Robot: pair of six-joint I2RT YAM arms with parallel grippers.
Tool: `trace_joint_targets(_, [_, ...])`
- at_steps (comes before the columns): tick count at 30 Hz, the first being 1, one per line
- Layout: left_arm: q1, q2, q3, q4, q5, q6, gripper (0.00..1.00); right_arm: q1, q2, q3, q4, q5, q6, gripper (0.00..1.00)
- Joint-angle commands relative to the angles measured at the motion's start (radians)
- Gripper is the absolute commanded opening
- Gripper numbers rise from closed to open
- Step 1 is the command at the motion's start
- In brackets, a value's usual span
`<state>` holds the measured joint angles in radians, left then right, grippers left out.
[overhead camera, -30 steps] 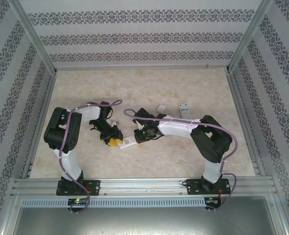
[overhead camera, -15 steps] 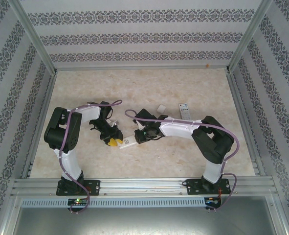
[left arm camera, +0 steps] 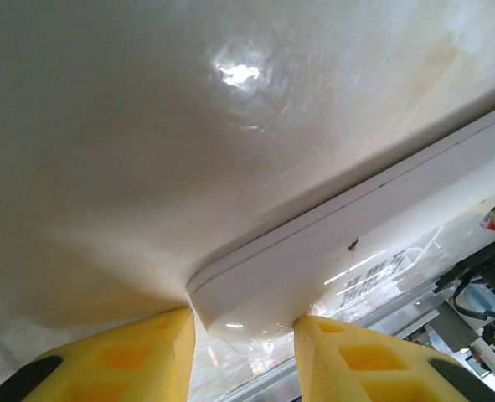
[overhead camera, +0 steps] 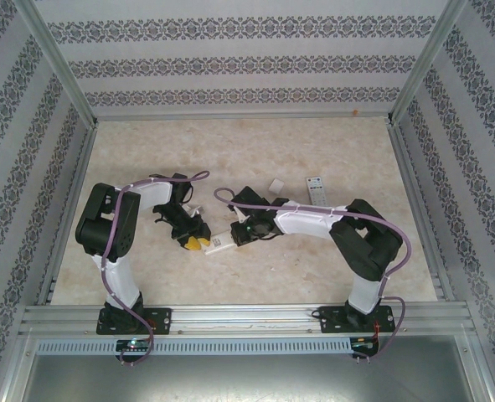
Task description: Load the batteries into the remote control
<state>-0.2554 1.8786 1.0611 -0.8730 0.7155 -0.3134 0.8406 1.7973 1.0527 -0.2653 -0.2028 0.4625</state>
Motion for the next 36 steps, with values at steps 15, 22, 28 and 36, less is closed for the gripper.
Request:
trace_joint_targets(15, [-0.024,0.077,-0.040,0.087,-0.175,0.005,0.38,0.020,0.002,-0.014,0.043,0.011,0.012,0.09])
trace_joint_targets(22, [-0.025,0.081,-0.029,0.085,-0.174,0.004,0.38,0.012,-0.067,-0.025,-0.018,0.051,0.016,0.09])
trace_joint_targets(28, [-0.024,0.083,-0.038,0.090,-0.172,0.006,0.38,0.003,-0.080,-0.064,0.000,0.054,0.039,0.10])
trace_joint_targets(36, [-0.025,0.083,-0.039,0.089,-0.174,0.005,0.37,0.003,-0.033,-0.041,0.008,0.043,0.047,0.10])
